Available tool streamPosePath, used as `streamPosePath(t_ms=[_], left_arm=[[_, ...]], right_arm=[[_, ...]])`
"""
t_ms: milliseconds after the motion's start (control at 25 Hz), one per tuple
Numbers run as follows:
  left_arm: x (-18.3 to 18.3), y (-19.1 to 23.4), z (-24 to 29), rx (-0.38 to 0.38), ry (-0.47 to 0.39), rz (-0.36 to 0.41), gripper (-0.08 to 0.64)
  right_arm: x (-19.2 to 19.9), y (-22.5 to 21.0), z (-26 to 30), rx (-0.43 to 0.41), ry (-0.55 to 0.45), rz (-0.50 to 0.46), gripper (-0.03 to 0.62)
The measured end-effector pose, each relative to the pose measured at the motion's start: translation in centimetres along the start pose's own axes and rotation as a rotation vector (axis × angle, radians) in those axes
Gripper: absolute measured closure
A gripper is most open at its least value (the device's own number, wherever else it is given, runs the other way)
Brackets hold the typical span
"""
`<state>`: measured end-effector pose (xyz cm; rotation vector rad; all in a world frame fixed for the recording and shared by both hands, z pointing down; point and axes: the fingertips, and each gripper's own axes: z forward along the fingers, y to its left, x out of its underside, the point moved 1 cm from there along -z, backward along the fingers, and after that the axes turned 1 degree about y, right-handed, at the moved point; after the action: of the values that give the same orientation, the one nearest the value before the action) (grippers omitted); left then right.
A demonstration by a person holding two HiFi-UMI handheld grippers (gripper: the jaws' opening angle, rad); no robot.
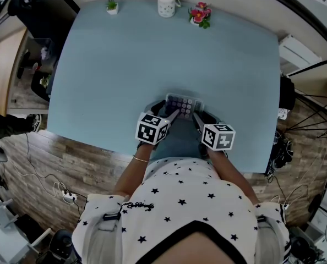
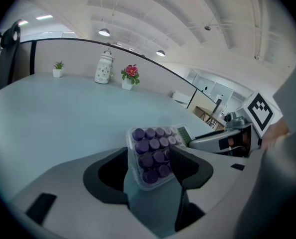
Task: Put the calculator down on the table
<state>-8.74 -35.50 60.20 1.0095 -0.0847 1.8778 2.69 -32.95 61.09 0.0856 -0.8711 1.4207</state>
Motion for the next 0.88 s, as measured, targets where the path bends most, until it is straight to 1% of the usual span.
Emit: streamPosePath(t_ms=[520,880], left_arm=[[0.00,0.19,0.32,0.009,-0.002,-0.030,0.291],[-0.14,0.24,0.46,0.004,-0.006,-0.028,0.290]], right_arm=[[-0.21,-0.23,0.17,0.024,0.001,-0.031,0.451],[-0.39,-0.34,0.22,0.048,0.006,-0.066,0.440]])
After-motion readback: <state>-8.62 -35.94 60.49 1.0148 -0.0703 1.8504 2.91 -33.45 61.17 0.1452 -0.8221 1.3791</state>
